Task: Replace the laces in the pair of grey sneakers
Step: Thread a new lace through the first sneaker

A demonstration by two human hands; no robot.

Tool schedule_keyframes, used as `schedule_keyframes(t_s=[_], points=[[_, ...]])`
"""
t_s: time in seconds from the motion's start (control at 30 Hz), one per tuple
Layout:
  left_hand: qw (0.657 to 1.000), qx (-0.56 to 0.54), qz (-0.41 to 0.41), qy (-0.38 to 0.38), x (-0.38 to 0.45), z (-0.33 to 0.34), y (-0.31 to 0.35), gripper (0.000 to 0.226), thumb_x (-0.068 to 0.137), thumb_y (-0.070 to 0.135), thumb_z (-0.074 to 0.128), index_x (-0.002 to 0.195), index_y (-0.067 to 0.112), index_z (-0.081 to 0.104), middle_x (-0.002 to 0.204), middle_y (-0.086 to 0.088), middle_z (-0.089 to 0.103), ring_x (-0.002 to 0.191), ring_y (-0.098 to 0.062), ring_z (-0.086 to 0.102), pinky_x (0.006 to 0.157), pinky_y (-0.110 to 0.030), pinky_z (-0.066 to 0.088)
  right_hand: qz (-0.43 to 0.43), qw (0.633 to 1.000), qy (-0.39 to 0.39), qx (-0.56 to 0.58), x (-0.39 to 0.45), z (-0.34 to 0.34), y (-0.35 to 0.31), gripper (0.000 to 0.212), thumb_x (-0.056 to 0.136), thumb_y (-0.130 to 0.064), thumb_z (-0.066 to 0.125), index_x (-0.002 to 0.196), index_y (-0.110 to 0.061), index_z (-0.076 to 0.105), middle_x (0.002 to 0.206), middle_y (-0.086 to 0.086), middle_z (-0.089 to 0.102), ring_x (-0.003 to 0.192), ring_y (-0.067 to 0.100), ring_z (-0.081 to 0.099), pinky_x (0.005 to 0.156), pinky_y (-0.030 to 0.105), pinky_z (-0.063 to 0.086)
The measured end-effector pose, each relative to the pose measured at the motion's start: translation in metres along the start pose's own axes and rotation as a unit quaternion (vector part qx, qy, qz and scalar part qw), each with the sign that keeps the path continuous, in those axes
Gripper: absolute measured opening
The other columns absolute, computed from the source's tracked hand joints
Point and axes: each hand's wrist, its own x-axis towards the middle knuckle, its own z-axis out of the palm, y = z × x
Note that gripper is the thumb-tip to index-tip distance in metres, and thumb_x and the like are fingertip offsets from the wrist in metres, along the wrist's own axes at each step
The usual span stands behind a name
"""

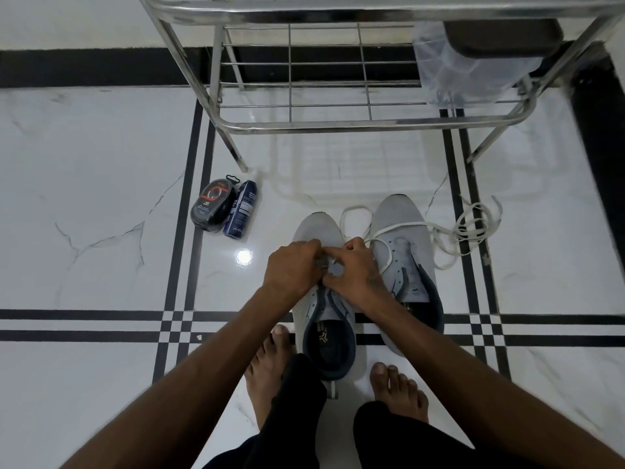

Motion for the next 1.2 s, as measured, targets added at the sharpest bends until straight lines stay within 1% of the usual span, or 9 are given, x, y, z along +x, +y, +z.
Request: schedule_keyframes(t_s=[0.2,0.57,0.67,0.77,0.87,1.03,1.13,1.17,1.2], points=[[0.998,-0.061,0.031,-0.012,-0.002,-0.002,-0.011,0.017,0.086,0.036,0.071,0.095,0.023,0.064,0.087,0.010,0.053,0.083,-0.015,0.056,0.068,-0.028,0.037,0.007,1.000,-0.005,0.000,0.000,-0.002,0.001,0.051,0.080,-0.030,0.075,0.130,-0.031,0.064,0.109,0.005,0.043,0.109,0.026,0.049,0.093,0.040,0.050],[0.982,0.032,-0.029,-0.182,0.025,-0.012,0.002,0.025,0.089,0.036,0.062,0.087,0.011,0.066,0.086,-0.008,0.064,0.077,-0.023,0.059,0.064,-0.030,0.041,0.002,0.998,-0.051,-0.038,-0.005,-0.003,0.002,0.058,0.073,-0.035,0.076,0.129,-0.034,0.061,0.111,0.000,0.036,0.110,0.021,0.043,0.086,0.027,0.043],[0.970,-0.060,-0.040,-0.230,0.021,-0.022,0.000,0.031,0.089,0.029,0.060,0.063,0.011,0.056,0.063,-0.004,0.054,0.058,-0.016,0.048,0.058,-0.030,0.038,0.006,0.999,-0.028,-0.042,-0.008,-0.002,-0.001,0.063,0.073,-0.036,0.077,0.133,-0.032,0.060,0.114,-0.001,0.033,0.111,0.021,0.042,0.088,0.029,0.046],[0.914,-0.277,-0.076,-0.285,0.013,-0.042,-0.009,0.034,0.097,0.018,0.050,0.064,0.013,0.053,0.067,-0.003,0.052,0.065,-0.013,0.052,0.067,-0.028,0.048,-0.011,0.998,0.000,-0.067,-0.013,0.001,-0.003,0.062,0.078,-0.039,0.076,0.136,-0.033,0.057,0.131,0.003,0.031,0.120,0.024,0.039,0.091,0.033,0.043],[0.872,-0.408,-0.102,-0.252,-0.002,-0.051,-0.024,0.027,0.101,0.013,0.041,0.075,0.008,0.050,0.075,-0.003,0.047,0.075,-0.010,0.053,0.081,-0.027,0.056,0.002,0.999,-0.008,-0.052,-0.016,0.002,-0.005,0.059,0.084,-0.038,0.073,0.139,-0.033,0.054,0.147,0.010,0.027,0.132,0.032,0.037,0.099,0.040,0.046],[0.806,-0.562,-0.160,-0.099,-0.038,-0.053,-0.049,0.023,0.099,0.013,0.046,0.080,0.005,0.057,0.073,-0.003,0.052,0.071,-0.012,0.053,0.074,-0.024,0.055,0.019,0.999,-0.017,-0.027,-0.020,-0.002,-0.004,0.066,0.084,-0.033,0.074,0.144,-0.030,0.049,0.143,0.011,0.034,0.130,0.030,0.041,0.104,0.043,0.045],[0.653,-0.717,-0.243,0.022,-0.052,-0.063,-0.072,0.012,0.088,0.017,0.054,0.082,0.010,0.060,0.071,-0.002,0.054,0.067,-0.013,0.054,0.071,-0.027,0.054,0.024,0.999,-0.018,-0.045,-0.020,-0.004,-0.007,0.066,0.085,-0.035,0.073,0.145,-0.031,0.048,0.141,0.009,0.036,0.129,0.028,0.040,0.102,0.040,0.045],[0.639,-0.717,-0.272,0.059,-0.059,-0.062,-0.079,0.011,0.089,0.018,0.054,0.082,0.011,0.059,0.071,-0.001,0.054,0.069,-0.014,0.054,0.070,-0.026,0.053,0.024,0.998,-0.023,-0.051,-0.020,-0.005,-0.008,0.066,0.085,-0.036,0.072,0.145,-0.031,0.048,0.140,0.009,0.036,0.129,0.028,0.040,0.101,0.040,0.046],[0.677,-0.661,-0.311,0.087,-0.065,-0.060,-0.084,0.014,0.091,0.019,0.053,0.081,0.012,0.059,0.072,-0.002,0.055,0.073,-0.016,0.053,0.070,-0.027,0.051,0.023,0.998,-0.028,-0.057,-0.020,-0.006,-0.010,0.065,0.084,-0.038,0.072,0.145,-0.031,0.048,0.139,0.009,0.037,0.128,0.028,0.040,0.100,0.040,0.046]])
